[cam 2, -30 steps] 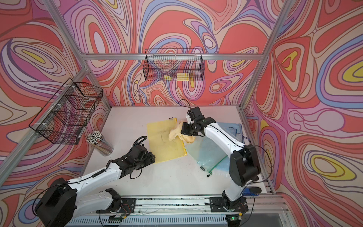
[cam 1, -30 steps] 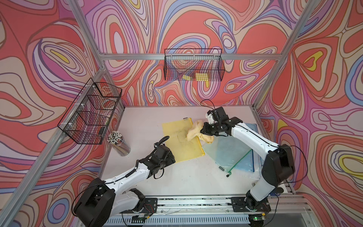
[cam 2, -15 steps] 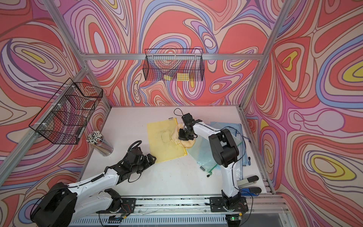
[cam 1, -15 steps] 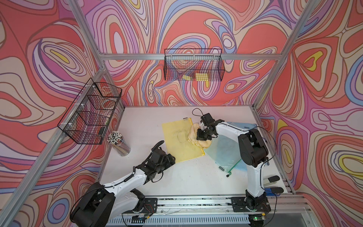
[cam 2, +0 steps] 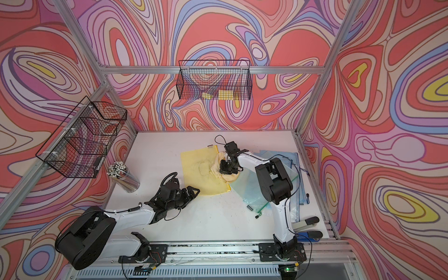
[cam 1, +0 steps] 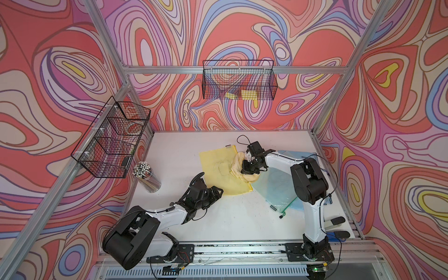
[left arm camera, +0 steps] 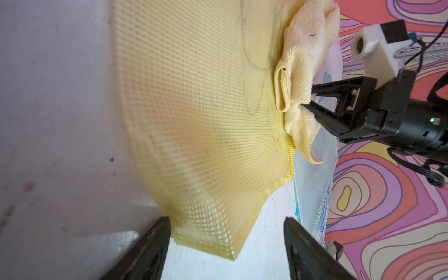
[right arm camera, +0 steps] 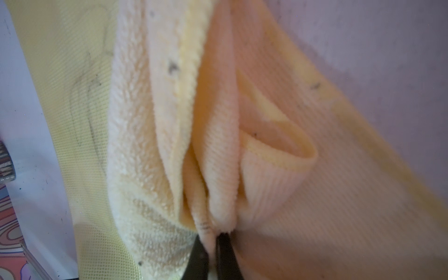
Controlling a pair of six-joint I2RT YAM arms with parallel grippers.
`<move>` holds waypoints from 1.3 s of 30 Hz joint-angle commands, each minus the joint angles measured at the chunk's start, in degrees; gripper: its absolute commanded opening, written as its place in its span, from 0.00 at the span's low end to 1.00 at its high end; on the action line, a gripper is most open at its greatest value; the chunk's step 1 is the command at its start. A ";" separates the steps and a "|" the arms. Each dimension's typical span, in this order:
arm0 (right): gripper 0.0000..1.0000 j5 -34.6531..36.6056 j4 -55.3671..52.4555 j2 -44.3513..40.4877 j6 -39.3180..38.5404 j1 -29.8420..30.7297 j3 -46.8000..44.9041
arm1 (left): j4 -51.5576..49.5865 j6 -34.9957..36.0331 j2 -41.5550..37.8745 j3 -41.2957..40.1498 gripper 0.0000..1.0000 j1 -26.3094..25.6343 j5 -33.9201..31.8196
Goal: Wipe the document bag
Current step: Pick up the document bag from the center of the board.
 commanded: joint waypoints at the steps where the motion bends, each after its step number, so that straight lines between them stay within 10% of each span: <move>1: 0.00 -0.90 0.10 2.58 0.42 0.20 -1.58 | -4.31 -1.37 1.82 -3.54 0.81 0.13 0.97; 22: 0.00 -1.65 -0.41 2.13 0.19 0.19 -0.88 | 50.70 -14.52 33.19 -7.63 0.82 -5.45 1.32; 28: 0.00 -1.10 -1.35 1.73 -0.50 0.21 -0.70 | 47.57 -12.15 27.87 -9.47 0.77 -5.74 -1.81; 39: 0.00 -1.27 -1.00 2.32 -0.42 0.18 -0.76 | 0.65 -0.63 -2.27 -4.05 0.64 -5.91 -11.18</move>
